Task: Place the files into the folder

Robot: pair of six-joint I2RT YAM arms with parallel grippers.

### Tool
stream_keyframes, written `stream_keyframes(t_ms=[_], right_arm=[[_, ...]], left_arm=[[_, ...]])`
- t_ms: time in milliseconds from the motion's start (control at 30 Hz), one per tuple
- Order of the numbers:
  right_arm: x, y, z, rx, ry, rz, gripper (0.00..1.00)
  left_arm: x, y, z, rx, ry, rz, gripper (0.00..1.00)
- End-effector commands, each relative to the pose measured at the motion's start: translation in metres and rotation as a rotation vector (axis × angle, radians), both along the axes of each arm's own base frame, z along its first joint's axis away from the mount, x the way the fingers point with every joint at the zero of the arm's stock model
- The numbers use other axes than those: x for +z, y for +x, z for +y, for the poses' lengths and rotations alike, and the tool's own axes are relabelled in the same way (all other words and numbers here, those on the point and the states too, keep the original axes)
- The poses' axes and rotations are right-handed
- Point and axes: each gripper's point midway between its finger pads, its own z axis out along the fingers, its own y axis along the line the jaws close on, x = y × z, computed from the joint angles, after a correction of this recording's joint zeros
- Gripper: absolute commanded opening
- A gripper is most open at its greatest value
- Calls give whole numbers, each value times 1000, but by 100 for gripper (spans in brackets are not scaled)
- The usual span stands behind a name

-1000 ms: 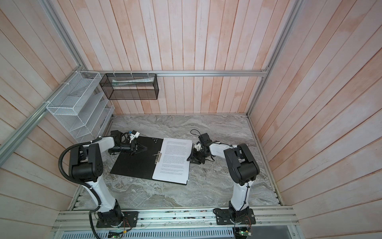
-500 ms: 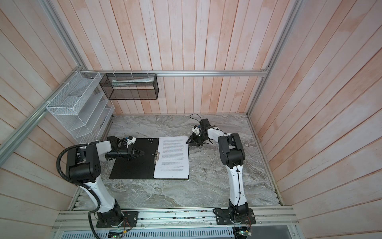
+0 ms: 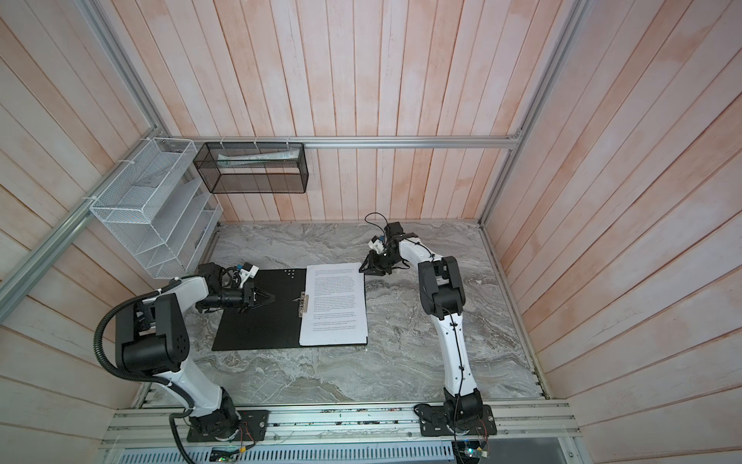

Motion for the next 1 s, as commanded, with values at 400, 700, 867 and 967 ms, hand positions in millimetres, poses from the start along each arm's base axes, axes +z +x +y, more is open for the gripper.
stream_keyframes(t_ms=[400, 700, 867, 967], right_arm=[[100, 20, -9, -78, -316, -300, 33], [118, -52, 99, 104, -371, -321, 30], [113, -82, 151, 147, -316, -330, 29], [112, -95, 170, 167, -293, -336, 29]], left_arm=[[-44, 17, 8, 20, -6, 84, 0], [-71, 7, 3, 10, -40, 126, 0], [-84, 3, -1, -4, -82, 160, 0], [-83, 1, -5, -25, -115, 155, 0]])
